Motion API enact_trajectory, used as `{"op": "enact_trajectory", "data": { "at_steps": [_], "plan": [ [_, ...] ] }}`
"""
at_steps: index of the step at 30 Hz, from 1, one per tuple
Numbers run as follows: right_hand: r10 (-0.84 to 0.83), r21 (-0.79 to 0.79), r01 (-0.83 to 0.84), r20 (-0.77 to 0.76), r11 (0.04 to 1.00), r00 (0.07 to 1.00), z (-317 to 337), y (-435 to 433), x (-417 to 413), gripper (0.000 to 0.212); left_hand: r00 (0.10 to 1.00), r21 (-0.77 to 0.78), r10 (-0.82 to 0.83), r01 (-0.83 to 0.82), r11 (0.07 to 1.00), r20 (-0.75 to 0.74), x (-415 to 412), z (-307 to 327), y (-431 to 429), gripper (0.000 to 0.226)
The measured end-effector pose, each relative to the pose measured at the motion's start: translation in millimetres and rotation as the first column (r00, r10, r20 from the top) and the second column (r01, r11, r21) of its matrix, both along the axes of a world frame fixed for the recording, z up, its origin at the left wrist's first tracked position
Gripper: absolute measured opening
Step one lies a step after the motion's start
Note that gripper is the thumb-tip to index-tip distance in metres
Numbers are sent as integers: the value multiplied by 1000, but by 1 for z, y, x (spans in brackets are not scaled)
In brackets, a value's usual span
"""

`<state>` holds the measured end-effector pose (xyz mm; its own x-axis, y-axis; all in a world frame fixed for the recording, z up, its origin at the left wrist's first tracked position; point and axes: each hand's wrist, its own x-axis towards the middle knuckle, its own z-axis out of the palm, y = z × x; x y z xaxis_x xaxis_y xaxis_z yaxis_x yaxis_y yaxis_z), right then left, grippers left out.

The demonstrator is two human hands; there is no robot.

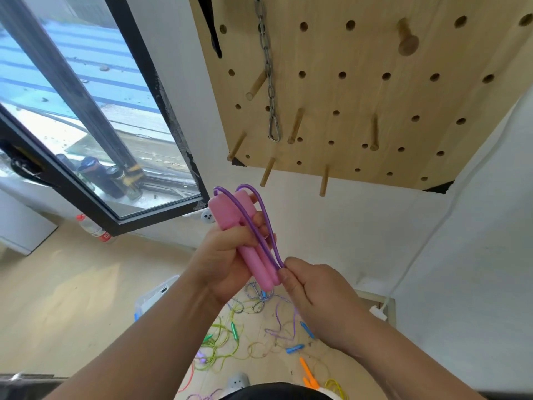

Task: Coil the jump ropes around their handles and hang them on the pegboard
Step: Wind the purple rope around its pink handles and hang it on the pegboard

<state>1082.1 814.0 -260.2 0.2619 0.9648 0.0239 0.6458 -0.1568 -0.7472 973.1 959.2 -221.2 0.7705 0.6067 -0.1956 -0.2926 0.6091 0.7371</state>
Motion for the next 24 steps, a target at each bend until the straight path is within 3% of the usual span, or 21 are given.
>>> {"op": "enact_trajectory", "data": {
  "at_steps": [5,8,9,10,12,14,16,18,20,24],
  "plan": [
    [34,-50,-35,-17,998,999,1,0,-4,32,995,-28,-35,32,999,-96,-7,-6,0,67],
    [21,-39,-28,-168,999,986,5,-2,1,23,986,-74,6,-19,997,-168,-1,-7,-4,52],
    [1,-41,-12,-255,999,967,7,-3,3,10,983,-44,4,-12,999,-182,1,-7,-5,49],
    [-25,-45,10,-353,999,935,9,-4,5,11,978,21,-9,14,1000,-210,2,-6,-6,50],
    [-87,-35,80,-526,996,846,12,-5,12,50,938,236,-37,125,964,-346,1,-5,-9,58],
    [-134,-22,155,-630,988,765,18,-3,20,69,868,458,-8,270,847,-496,1,-5,-14,56],
    [-130,3,169,-622,986,772,23,0,28,71,840,568,23,347,746,-542,3,-5,-20,56],
    [-119,53,178,-554,983,824,24,5,32,47,841,616,56,347,707,-538,6,-7,-23,59],
    [-107,123,183,-462,975,881,24,10,35,16,841,608,90,307,732,-533,8,-8,-22,59],
    [-112,116,152,-298,982,948,19,10,27,27,861,427,50,199,882,-505,9,-6,-22,48]
  ]
}}
